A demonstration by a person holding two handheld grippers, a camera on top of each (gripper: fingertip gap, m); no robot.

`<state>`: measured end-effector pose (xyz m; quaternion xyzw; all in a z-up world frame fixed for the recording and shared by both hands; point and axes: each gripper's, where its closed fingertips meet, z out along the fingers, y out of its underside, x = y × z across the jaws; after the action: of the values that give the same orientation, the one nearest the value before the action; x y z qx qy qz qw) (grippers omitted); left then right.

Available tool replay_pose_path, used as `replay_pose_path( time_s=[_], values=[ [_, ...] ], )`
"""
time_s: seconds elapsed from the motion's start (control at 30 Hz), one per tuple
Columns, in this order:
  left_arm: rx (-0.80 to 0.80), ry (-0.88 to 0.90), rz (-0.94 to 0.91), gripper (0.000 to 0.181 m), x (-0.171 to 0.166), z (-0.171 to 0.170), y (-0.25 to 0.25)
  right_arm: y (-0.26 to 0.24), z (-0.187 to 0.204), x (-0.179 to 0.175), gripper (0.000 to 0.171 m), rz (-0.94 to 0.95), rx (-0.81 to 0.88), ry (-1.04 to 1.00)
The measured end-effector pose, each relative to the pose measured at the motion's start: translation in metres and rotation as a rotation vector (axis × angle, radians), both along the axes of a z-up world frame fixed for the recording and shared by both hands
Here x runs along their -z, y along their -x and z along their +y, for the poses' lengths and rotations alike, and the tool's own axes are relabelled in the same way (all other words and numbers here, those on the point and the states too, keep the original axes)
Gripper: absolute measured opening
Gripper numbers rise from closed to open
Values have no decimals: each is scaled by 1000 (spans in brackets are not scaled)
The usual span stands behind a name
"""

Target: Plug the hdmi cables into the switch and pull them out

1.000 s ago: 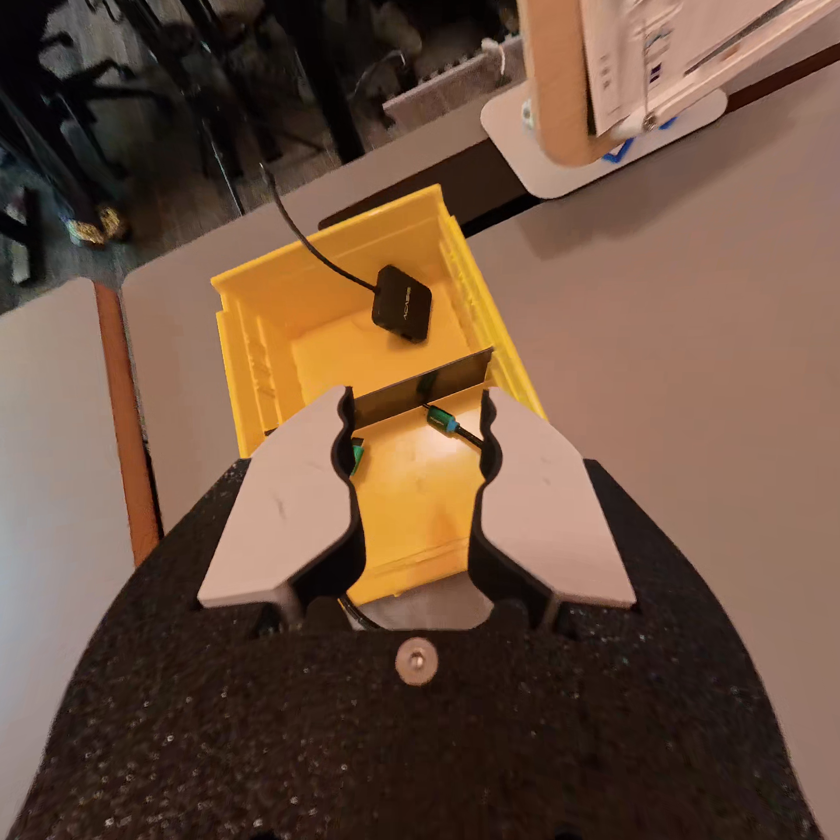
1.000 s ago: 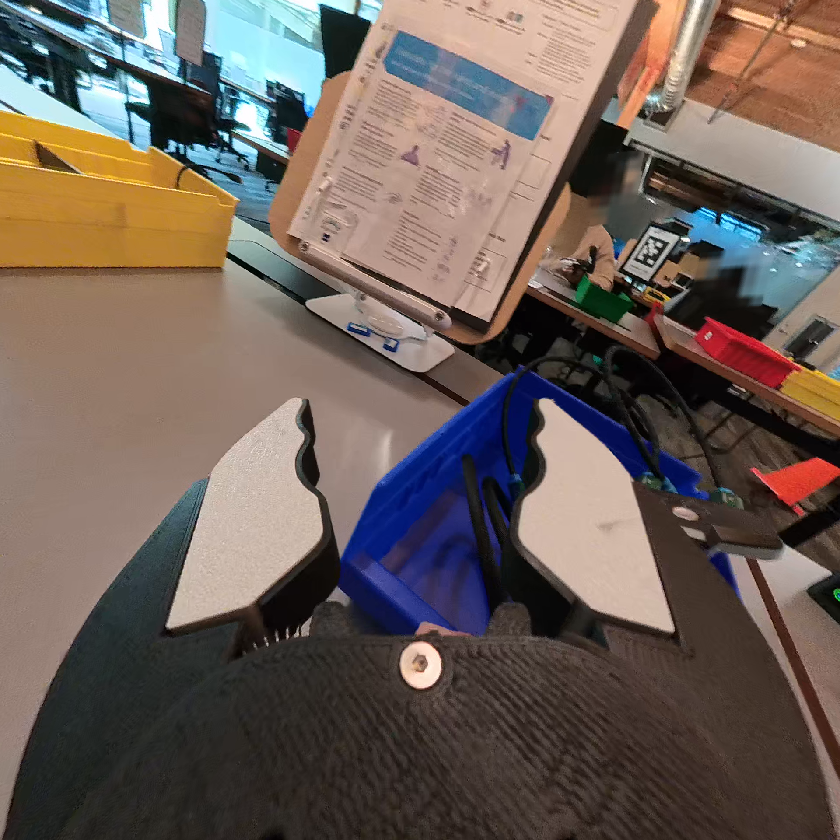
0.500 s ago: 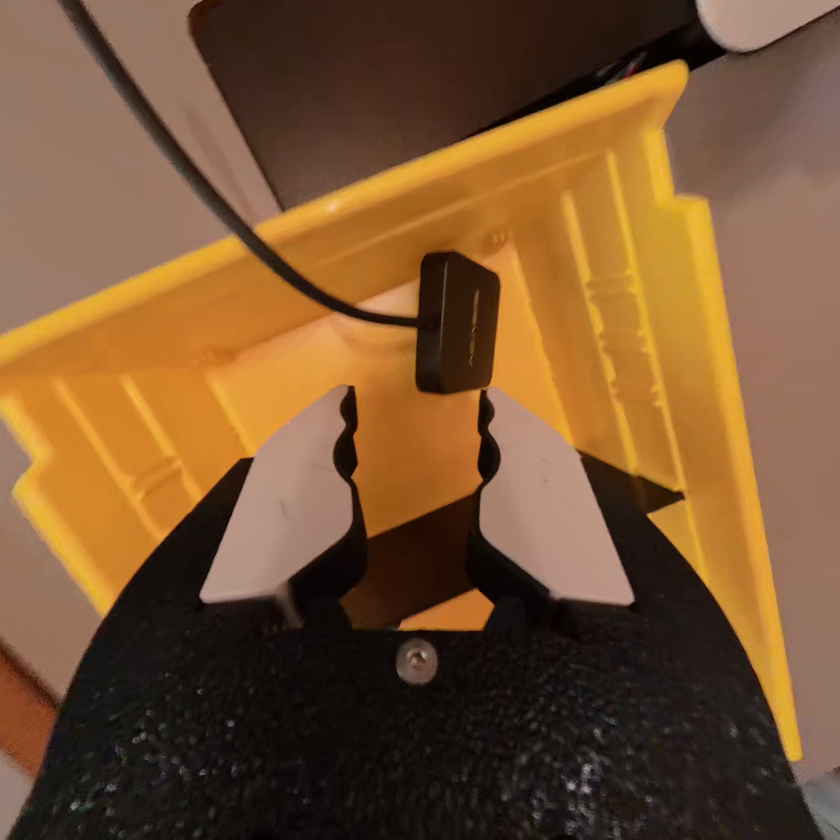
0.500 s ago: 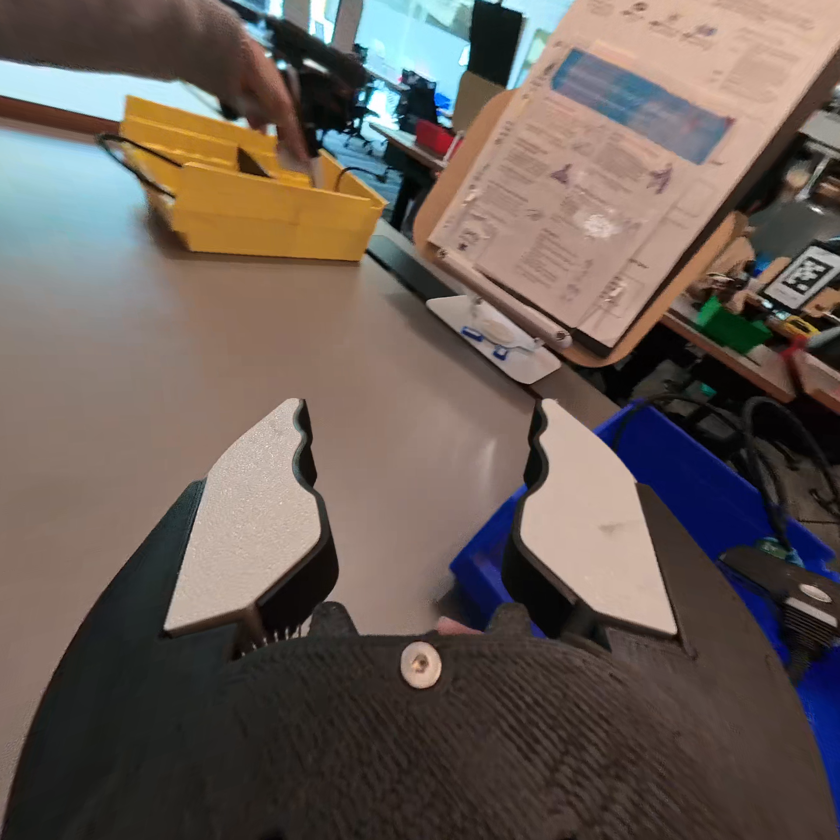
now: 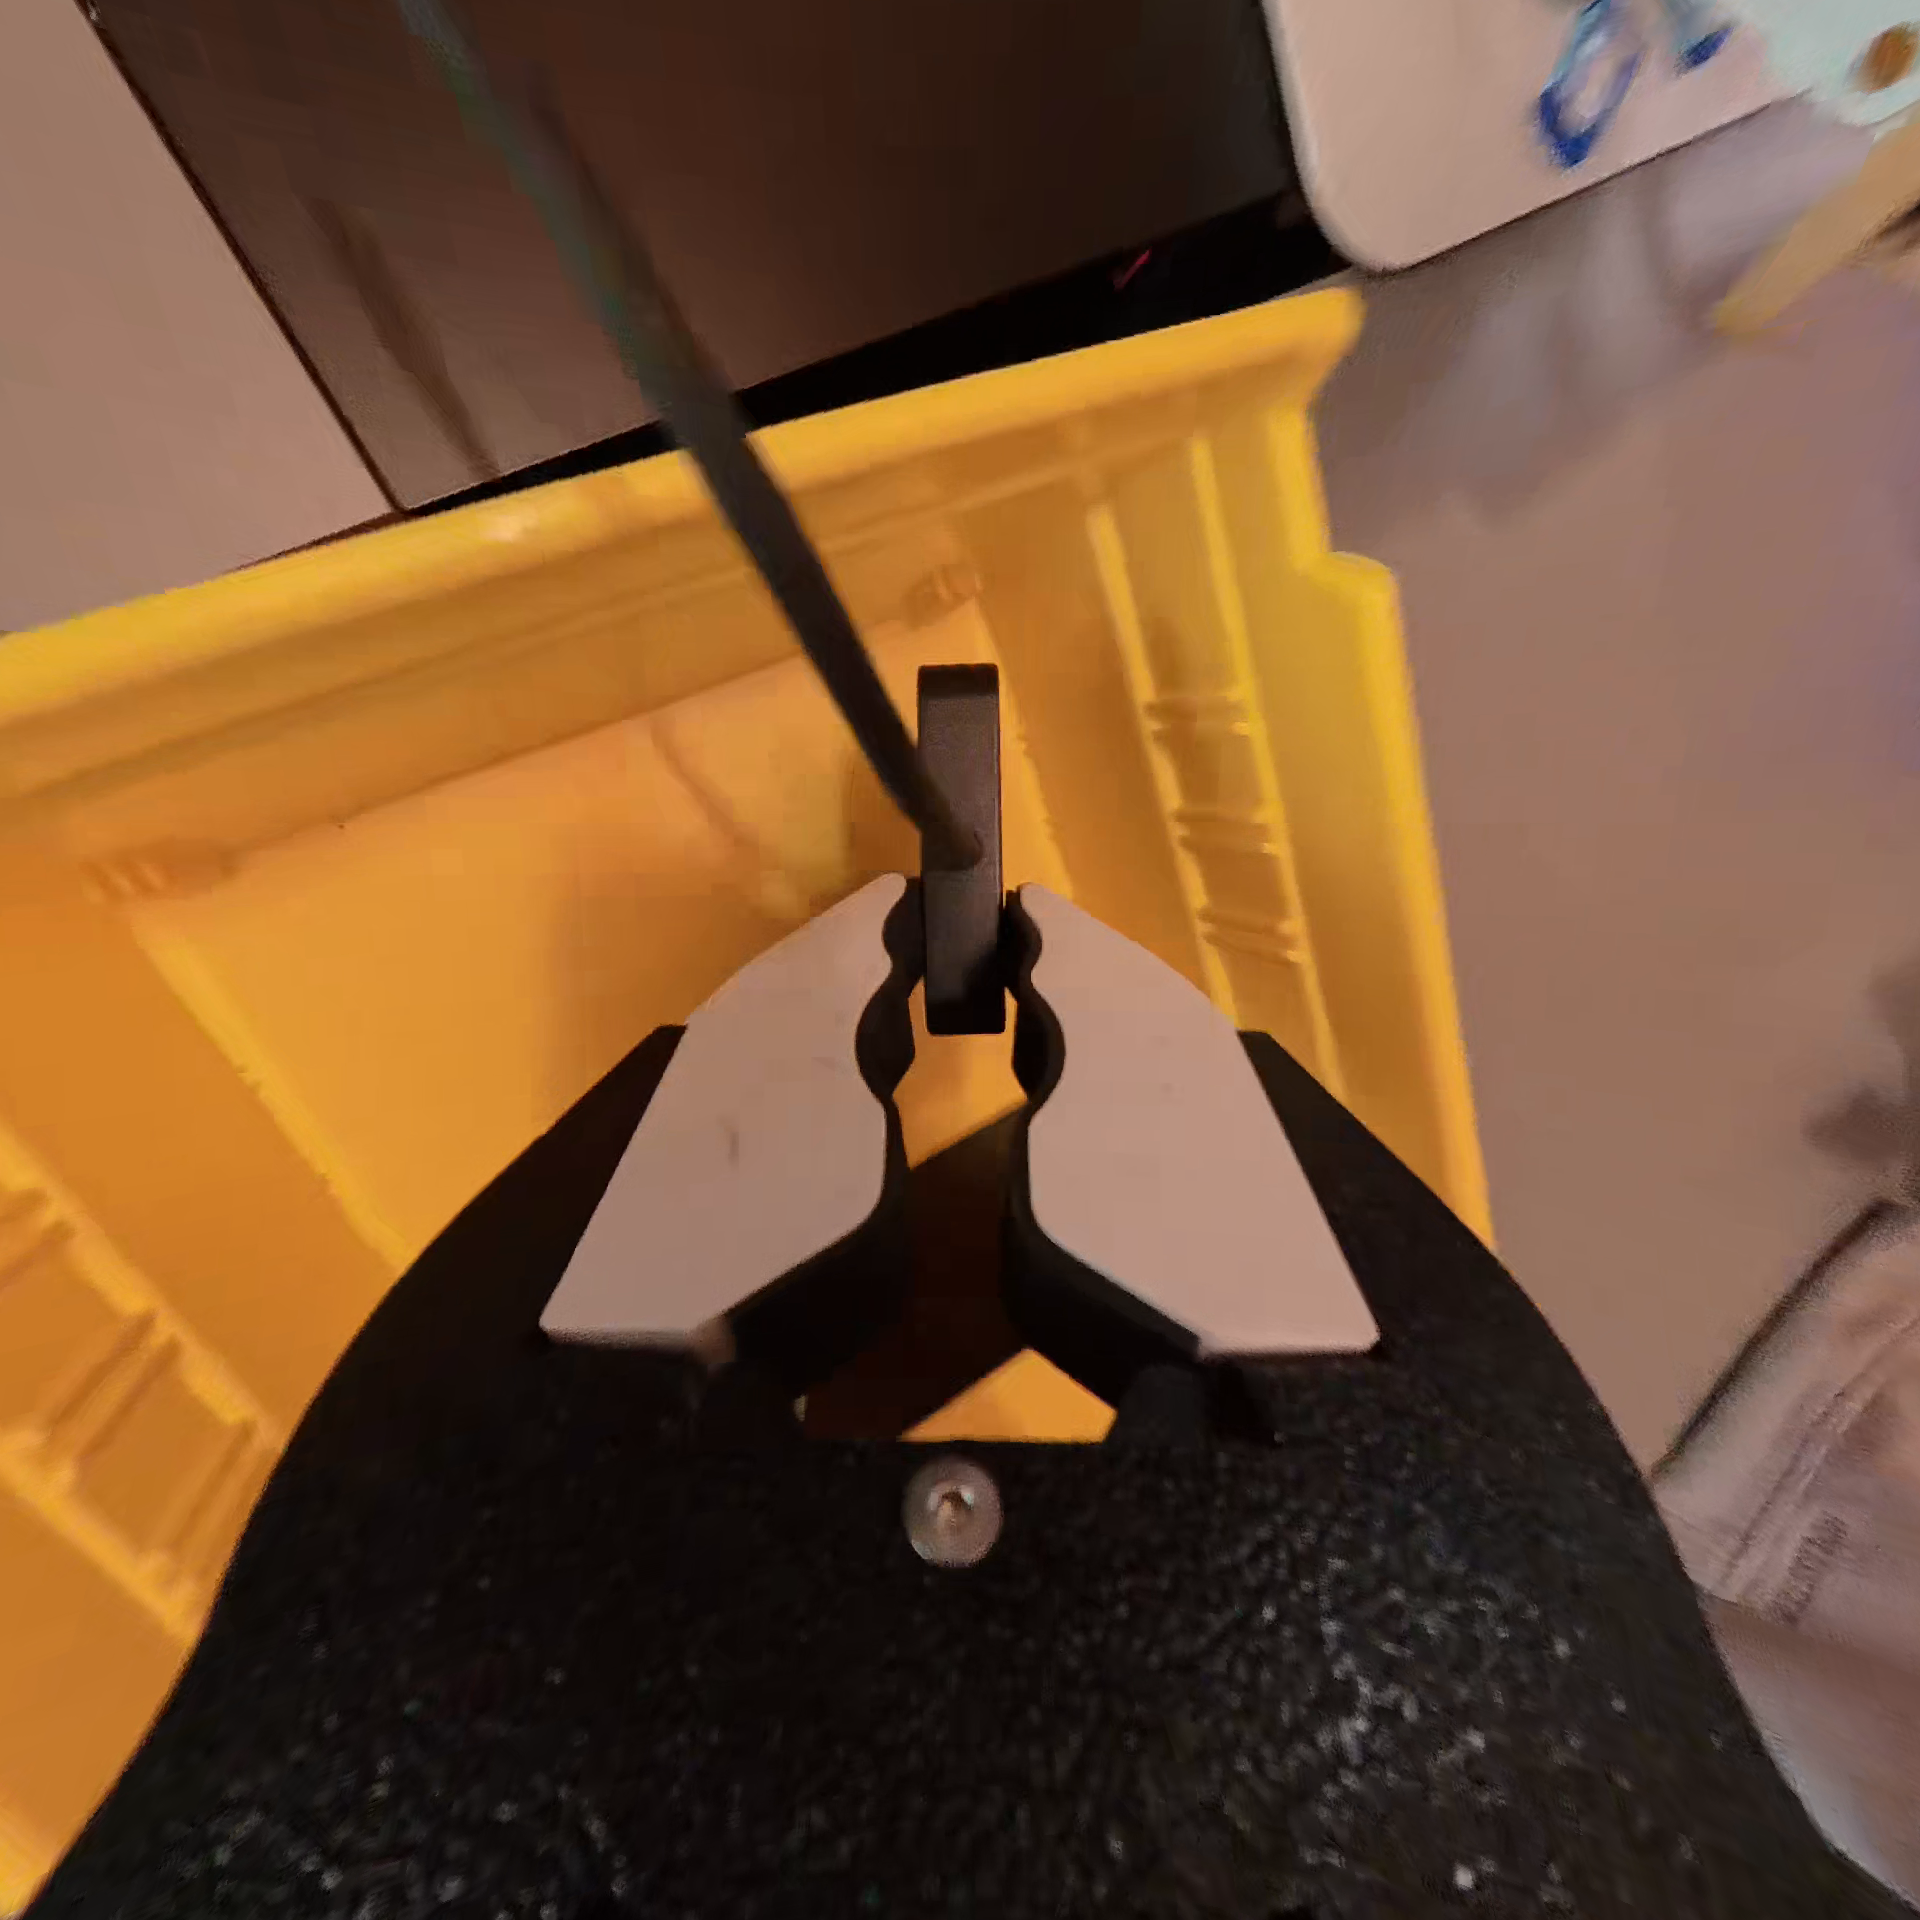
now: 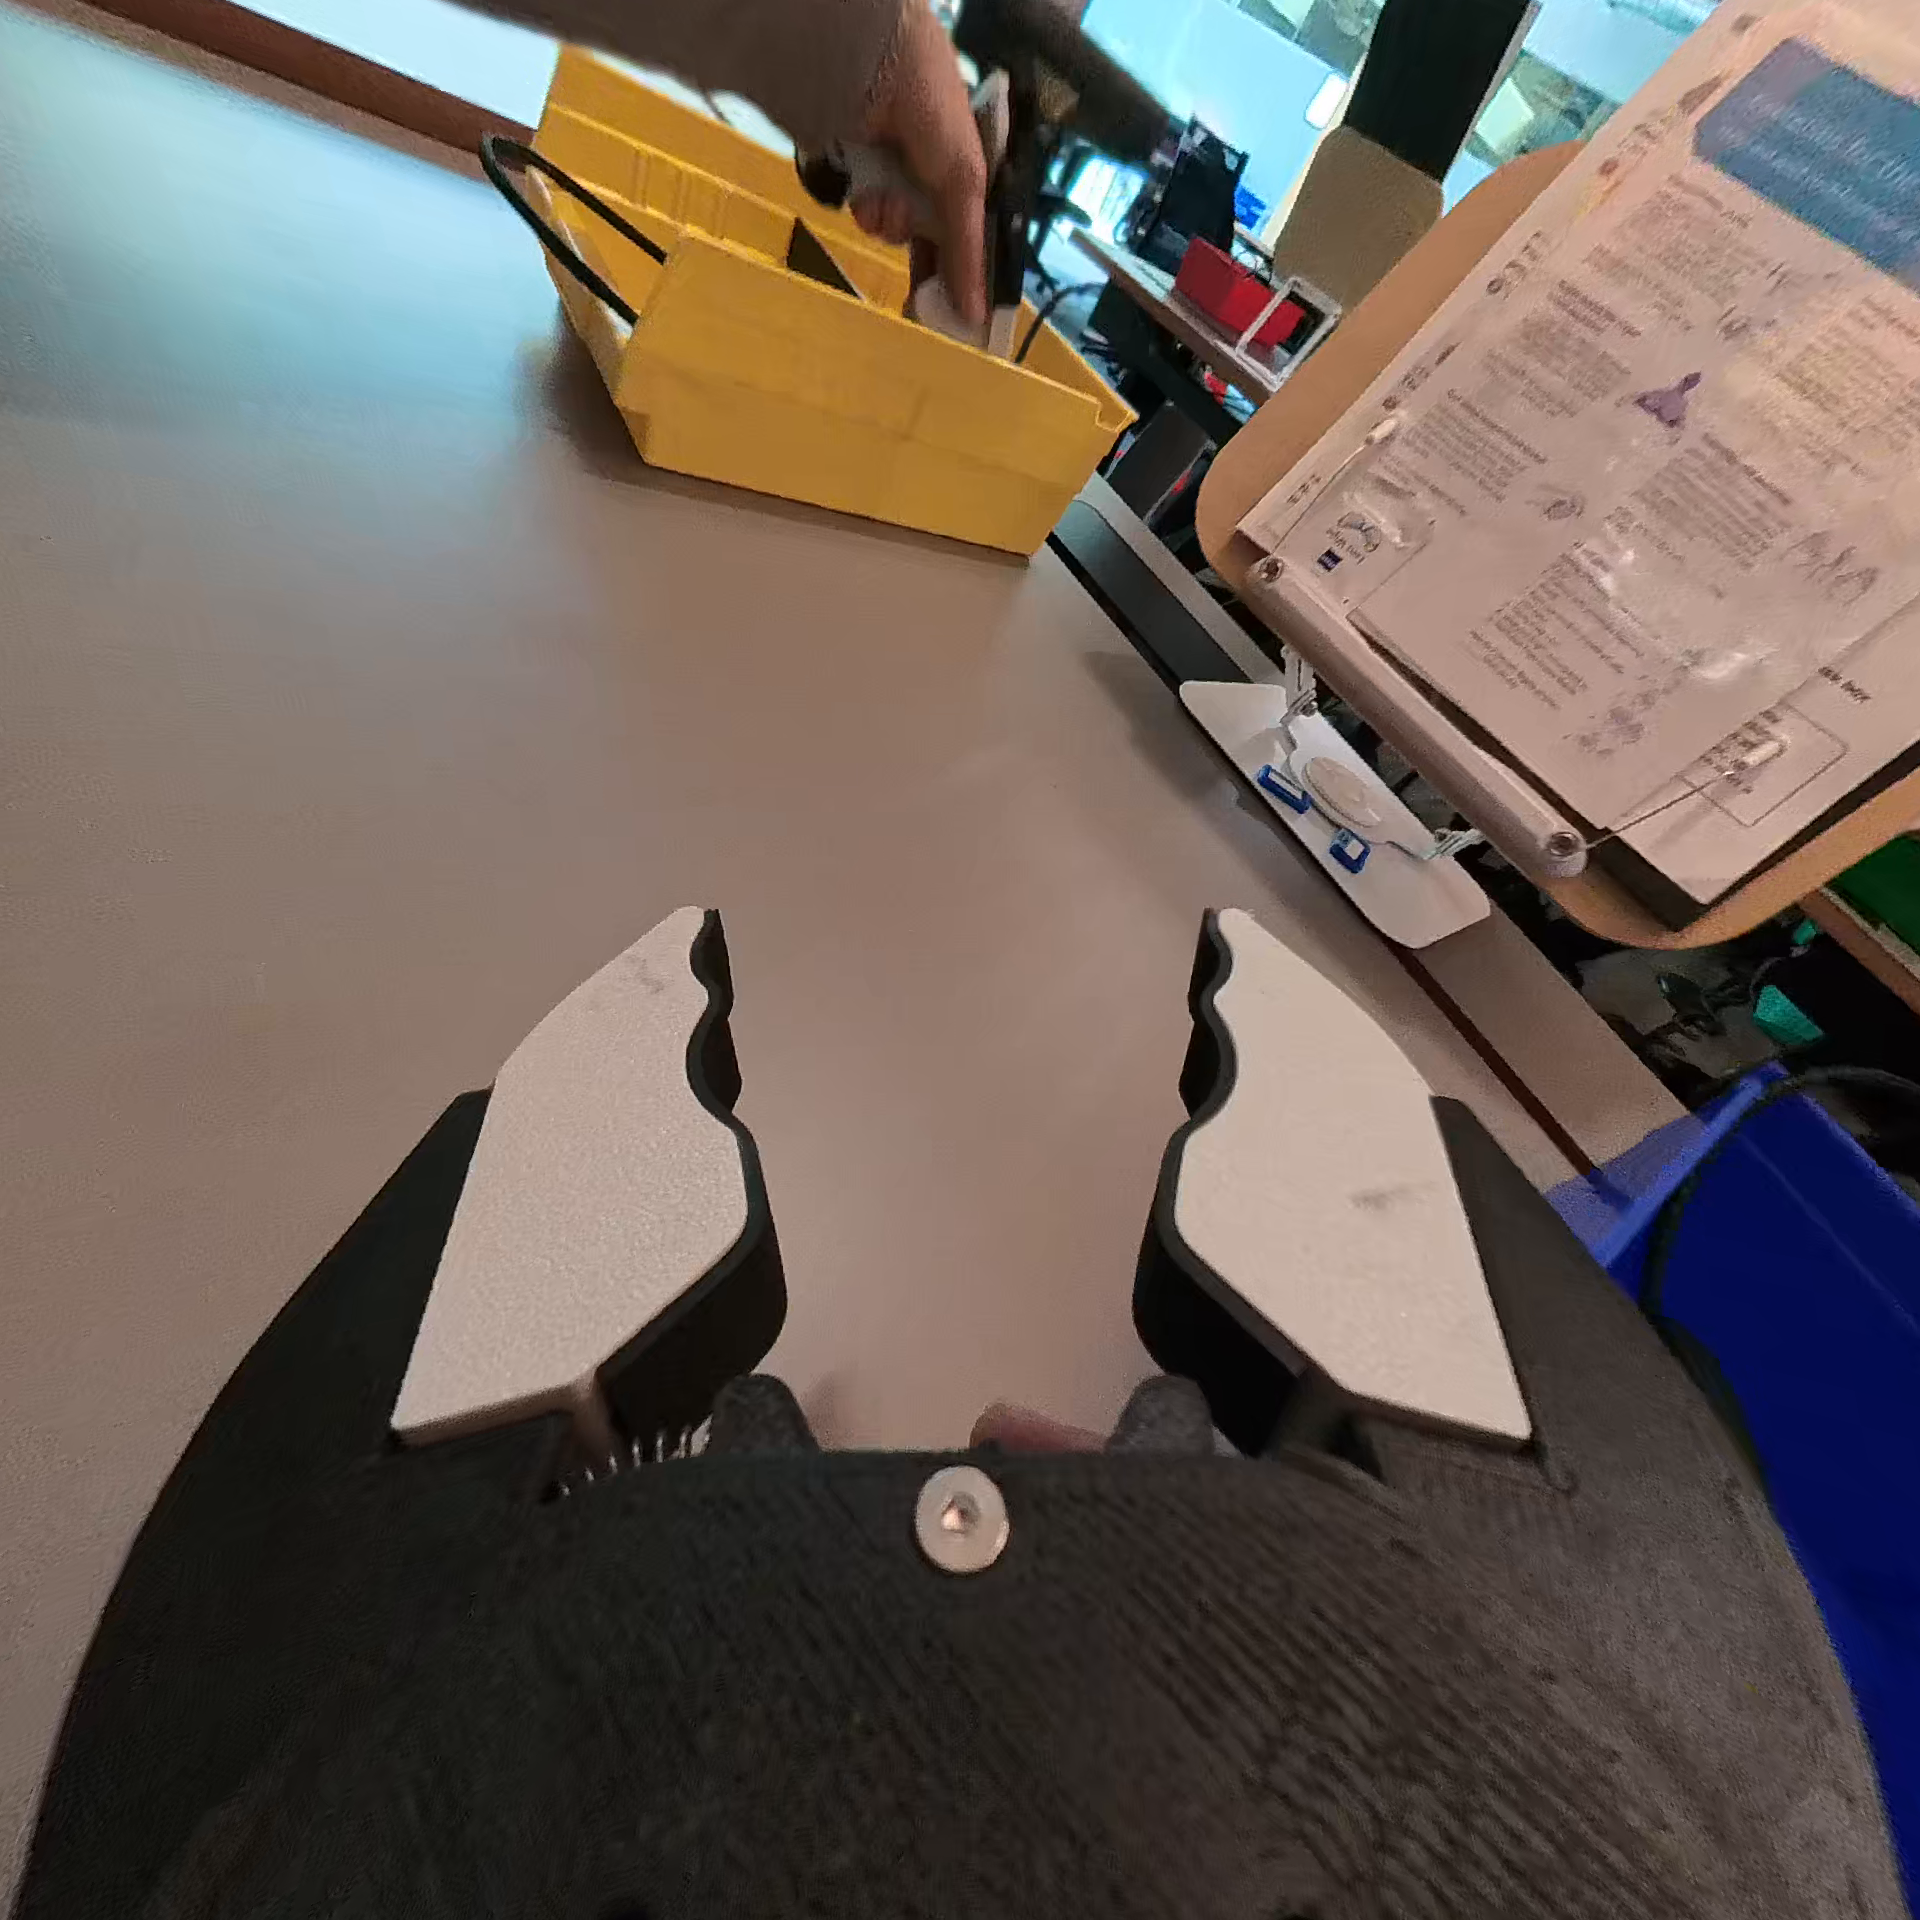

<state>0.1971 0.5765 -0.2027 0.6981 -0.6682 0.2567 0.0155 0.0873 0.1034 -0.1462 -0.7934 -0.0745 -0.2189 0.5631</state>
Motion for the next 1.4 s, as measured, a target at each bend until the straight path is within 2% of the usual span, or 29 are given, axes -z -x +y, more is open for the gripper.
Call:
replay_pose_path(
  time_s=[0.03, 0.23, 0.33, 0.43, 0.53, 0.6, 0.67, 0.7, 0.83, 0.93, 1.0, 1.03, 1.07, 1.1, 1.2, 1.33, 1.4],
  values=[
    [-9, 29, -31, 14, -10, -3, 2, 0, 4, 4, 85, -9, -8, 10],
    [12, 74, -391, 14, -101, -21, 22, 7, 29, 1, 84, 9, -60, -40],
    [117, 79, -621, 14, -149, -65, 42, 1, 49, -19, 83, 120, -56, -166],
    [237, 74, -812, 14, -171, -130, 62, -3, 77, -48, 84, 277, -78, -321],
    [334, 170, -941, 14, -168, -210, 82, -20, 107, -65, 90, 550, -66, -458],
    [400, 279, -1017, 14, -160, -262, 95, -25, 123, -74, 87, 691, -113, -541],
    [414, 432, -1077, 14, -156, -300, 105, -17, 130, -77, 71, 756, -207, -554],
    [418, 496, -1099, 14, -153, -314, 108, -13, 131, -75, 67, 762, -238, -549],
    [418, 635, -1110, 14, -132, -349, 108, -8, 115, -71, 26, 721, -243, -619],
    [410, 687, -1101, 14, -123, -361, 103, -11, 102, -63, 18, 802, -264, -601],
    [376, 679, -1052, 18, -113, -367, 93, -18, 93, -57, 16, 790, -243, -547],
    [351, 653, -1011, 23, -107, -368, 86, -23, 88, -56, 14, 755, -223, -527],
    [349, 610, -969, 38, -101, -368, 83, -33, 81, -57, 14, 719, -179, -514],
    [368, 552, -931, 45, -95, -367, 82, -43, 72, -58, 14, 684, -141, -497],
    [517, 280, -896, 43, -87, -360, 97, -57, 45, -58, 14, 663, -131, -394],
    [810, -188, -963, 43, -108, -360, 109, -45, 29, -44, 14, 683, -229, -189],
    [932, -292, -878, 45, -111, -368, 109, -35, 31, -40, 14, 695, -284, -112]
  ],
)
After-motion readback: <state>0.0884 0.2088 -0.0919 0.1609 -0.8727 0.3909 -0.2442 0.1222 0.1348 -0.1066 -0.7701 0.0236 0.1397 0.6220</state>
